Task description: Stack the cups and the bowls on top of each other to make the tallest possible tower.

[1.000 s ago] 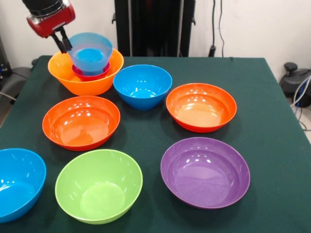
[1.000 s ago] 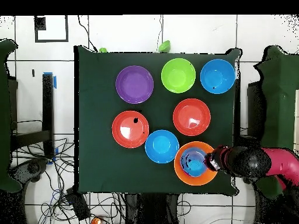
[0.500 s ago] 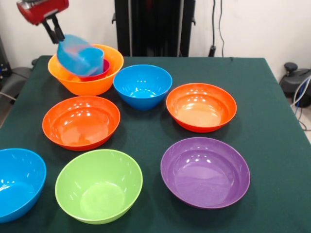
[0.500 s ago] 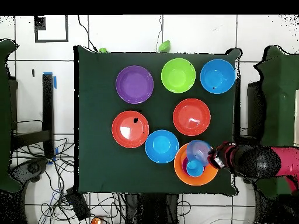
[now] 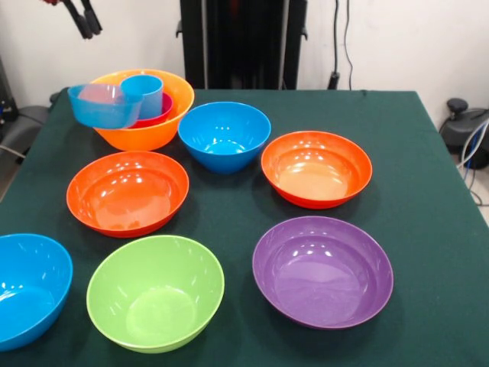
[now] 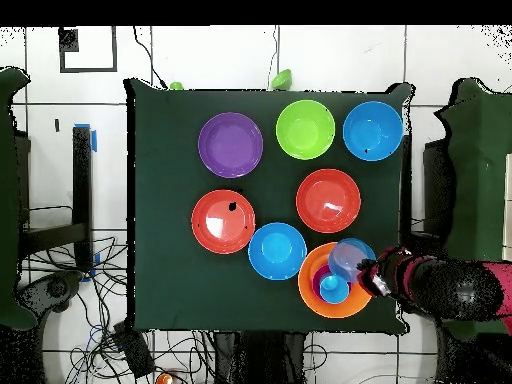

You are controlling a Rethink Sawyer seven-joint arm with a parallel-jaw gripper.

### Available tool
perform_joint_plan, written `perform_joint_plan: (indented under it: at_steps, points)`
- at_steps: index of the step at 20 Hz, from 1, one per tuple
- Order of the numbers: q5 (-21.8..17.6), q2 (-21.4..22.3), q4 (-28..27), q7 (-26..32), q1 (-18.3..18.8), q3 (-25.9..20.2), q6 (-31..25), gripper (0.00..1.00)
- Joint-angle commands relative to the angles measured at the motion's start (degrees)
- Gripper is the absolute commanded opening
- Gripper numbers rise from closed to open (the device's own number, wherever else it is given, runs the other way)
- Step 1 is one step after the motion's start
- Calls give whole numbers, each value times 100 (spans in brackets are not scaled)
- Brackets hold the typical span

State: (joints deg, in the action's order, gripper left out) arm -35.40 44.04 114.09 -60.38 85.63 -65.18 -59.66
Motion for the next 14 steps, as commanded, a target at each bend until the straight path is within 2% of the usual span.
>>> perform_joint_plan:
  at_steps: [1,5,11,14]
  points:
    - [172,-92,463,533,-247,-176,89,0]
    - [230,-459,269,769,-338,-52,-82,0]
    - [48,-463,-23,813,-599,103,-195,0]
    - [-187,-700,-314,630,-852,274,178,0]
